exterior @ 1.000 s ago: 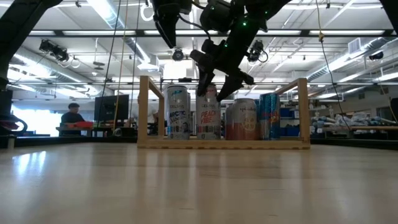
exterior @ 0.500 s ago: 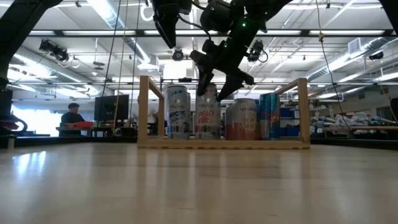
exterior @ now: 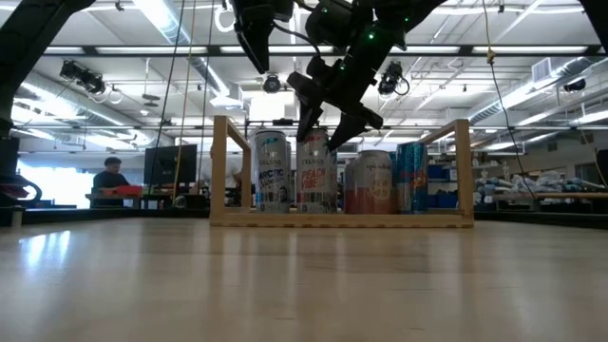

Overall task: Place canned beverage on shelf
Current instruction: Adjust the center white soda can

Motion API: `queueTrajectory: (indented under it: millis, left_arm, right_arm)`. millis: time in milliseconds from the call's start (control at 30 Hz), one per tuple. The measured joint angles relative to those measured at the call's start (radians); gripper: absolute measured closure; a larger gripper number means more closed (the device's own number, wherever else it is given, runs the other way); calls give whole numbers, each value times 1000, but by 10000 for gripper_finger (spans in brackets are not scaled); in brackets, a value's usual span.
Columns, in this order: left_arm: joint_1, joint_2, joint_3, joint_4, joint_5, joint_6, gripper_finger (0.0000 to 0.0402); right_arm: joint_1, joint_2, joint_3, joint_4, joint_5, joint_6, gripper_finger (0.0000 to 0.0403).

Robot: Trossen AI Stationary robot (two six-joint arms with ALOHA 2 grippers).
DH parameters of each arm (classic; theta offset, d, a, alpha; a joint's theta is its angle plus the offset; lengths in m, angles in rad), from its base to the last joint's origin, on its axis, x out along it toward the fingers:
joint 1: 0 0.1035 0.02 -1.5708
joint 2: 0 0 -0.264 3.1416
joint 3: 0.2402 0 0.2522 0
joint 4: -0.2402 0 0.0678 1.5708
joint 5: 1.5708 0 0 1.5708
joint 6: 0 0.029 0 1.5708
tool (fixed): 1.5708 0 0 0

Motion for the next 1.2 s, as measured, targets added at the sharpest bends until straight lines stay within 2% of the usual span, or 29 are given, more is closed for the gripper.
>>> queueTrajectory:
  millis: [133,367,700,1200]
  left_arm:
    - [0,0,0,0,0,0,92]
    - [0,0,0,0,0,0,92]
    - [0,0,0,0,0,0,92]
    - [1,0,0,2,0,1,92]
  right_arm:
    - [0,0,0,-13,1,3,93]
    - [0,-2,1,-28,14,2,157]
    - [1,-2,2,-42,17,-6,157]
    - [0,-32,-1,-94,77,-5,157]
